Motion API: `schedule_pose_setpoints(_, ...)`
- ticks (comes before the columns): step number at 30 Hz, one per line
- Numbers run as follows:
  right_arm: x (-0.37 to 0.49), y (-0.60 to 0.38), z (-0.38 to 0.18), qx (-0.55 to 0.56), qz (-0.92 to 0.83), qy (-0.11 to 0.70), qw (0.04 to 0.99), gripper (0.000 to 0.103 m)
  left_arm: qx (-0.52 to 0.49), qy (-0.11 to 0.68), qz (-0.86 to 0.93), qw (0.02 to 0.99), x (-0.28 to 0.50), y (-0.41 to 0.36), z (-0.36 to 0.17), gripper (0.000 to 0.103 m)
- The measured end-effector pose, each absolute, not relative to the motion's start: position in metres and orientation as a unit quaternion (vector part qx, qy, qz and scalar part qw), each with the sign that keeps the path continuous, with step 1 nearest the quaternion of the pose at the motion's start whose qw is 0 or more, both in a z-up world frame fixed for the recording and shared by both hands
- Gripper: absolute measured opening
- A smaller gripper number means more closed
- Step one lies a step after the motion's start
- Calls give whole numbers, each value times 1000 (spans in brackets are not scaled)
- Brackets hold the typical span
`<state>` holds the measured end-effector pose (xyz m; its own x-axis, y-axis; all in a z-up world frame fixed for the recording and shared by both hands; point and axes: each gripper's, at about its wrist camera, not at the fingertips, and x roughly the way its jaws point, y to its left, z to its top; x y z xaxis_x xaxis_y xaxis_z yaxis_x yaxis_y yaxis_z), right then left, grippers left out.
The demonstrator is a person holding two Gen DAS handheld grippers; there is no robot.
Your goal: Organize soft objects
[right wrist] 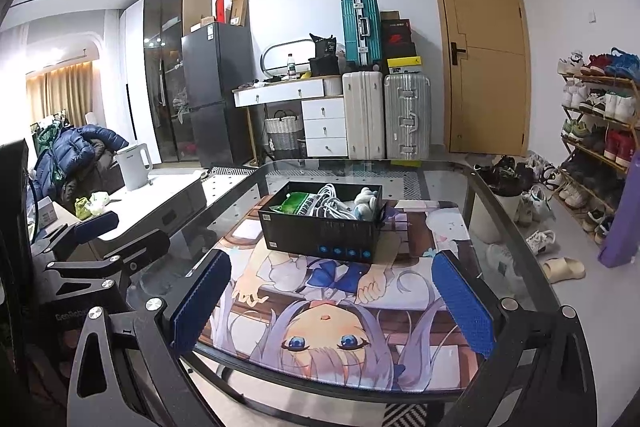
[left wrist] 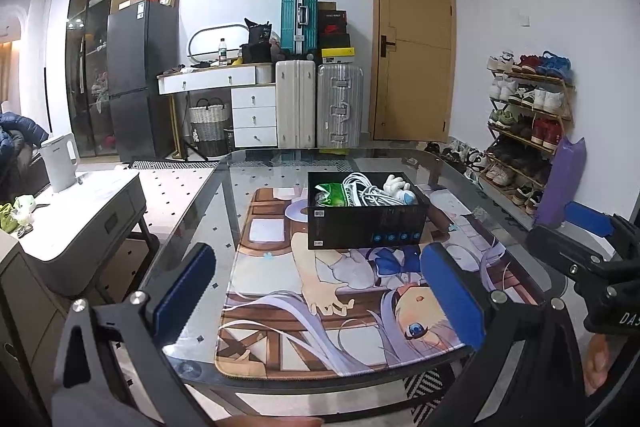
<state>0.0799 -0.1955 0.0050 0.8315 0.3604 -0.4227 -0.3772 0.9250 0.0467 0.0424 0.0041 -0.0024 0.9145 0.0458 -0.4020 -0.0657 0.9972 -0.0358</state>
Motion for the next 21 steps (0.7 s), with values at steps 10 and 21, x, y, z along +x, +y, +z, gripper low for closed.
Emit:
schedule_pose_setpoints(10,81,-196,3,-15,193,219,956,102,-25,205,29,978,43,4,-2,103)
schedule_pose_setpoints(21,82,-198,3,-14,193,220,956,102,-29,205,30,978,45,2,0,103)
